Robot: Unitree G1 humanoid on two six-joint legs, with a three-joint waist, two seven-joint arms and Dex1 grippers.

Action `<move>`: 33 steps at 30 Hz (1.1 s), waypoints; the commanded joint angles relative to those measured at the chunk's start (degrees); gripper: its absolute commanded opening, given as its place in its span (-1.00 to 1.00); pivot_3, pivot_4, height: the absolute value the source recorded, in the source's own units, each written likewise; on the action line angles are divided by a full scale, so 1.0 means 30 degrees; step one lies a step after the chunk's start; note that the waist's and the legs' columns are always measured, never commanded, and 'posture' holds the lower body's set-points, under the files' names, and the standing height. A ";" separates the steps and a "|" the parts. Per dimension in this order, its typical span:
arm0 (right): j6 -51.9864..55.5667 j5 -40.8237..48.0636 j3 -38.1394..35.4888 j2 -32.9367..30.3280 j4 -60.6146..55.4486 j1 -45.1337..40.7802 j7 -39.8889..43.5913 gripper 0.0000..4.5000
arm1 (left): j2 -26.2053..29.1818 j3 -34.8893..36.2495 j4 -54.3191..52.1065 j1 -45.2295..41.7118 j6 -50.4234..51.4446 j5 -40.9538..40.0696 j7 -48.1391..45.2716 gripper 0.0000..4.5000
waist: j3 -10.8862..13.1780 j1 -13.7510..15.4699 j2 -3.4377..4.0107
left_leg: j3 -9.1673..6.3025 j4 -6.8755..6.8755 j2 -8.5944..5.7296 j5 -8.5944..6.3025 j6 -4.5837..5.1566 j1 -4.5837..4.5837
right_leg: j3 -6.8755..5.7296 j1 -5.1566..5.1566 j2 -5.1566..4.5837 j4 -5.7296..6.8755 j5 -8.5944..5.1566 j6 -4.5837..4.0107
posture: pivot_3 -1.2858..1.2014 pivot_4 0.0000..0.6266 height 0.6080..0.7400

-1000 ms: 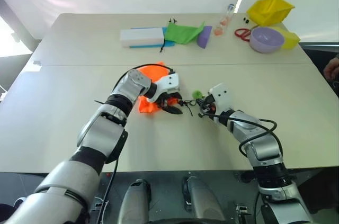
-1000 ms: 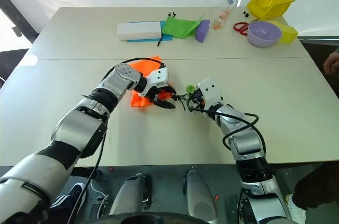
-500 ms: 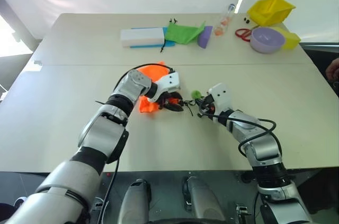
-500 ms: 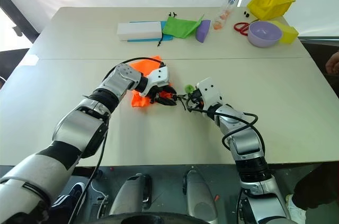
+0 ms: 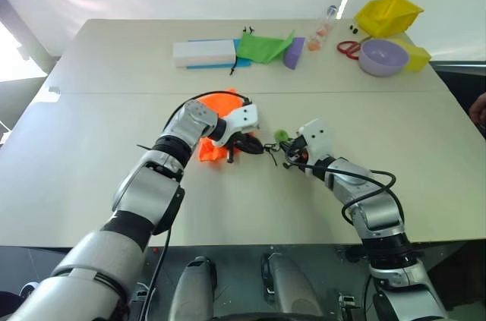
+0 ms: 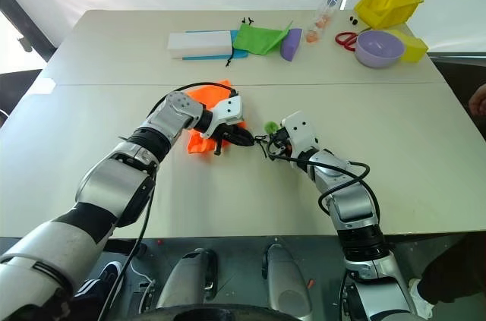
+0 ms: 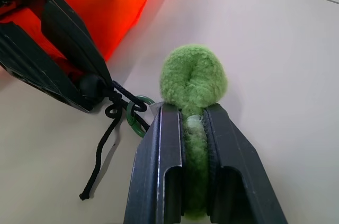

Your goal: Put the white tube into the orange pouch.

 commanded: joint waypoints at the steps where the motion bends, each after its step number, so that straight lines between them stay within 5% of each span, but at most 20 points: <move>1: -0.0303 -0.0006 -0.0181 0.0009 -0.0672 -0.0407 0.0038 -1.00 | 0.0011 -0.0102 -0.0410 0.0086 -0.0421 0.0320 -0.0352 -0.91 | 0.0000 -0.0003 0.0000 | 0.0000 0.0001 0.0000 0.0000 0.0000 0.0000 | 0.0001 0.0000 0.0000 0.0001 0.0000 0.0000 | 0.03 -0.52 1.00; 17: -0.1260 -0.0672 -0.2907 -0.0798 0.1777 -0.1544 -0.1997 -1.00 | 0.1958 -0.0259 -0.1959 0.0647 -0.1256 0.0772 -0.2011 -0.91 | 0.0000 -0.0050 0.0000 | 0.0001 -0.0002 0.0002 0.0000 0.0001 0.0008 | 0.0002 0.0000 0.0002 0.0011 0.0003 0.0002 | 0.03 -0.52 1.00; 33: -0.1866 -0.1052 -0.2641 -0.1138 0.2820 -0.1853 -0.2207 -1.00 | 0.4660 -0.0179 -0.4102 0.1785 -0.1261 0.0367 -0.3892 -0.91 | -0.0001 -0.0043 0.0001 | 0.0002 -0.0002 0.0005 0.0001 0.0002 0.0012 | 0.0003 0.0000 0.0002 0.0024 0.0010 0.0015 | 0.03 -0.52 1.00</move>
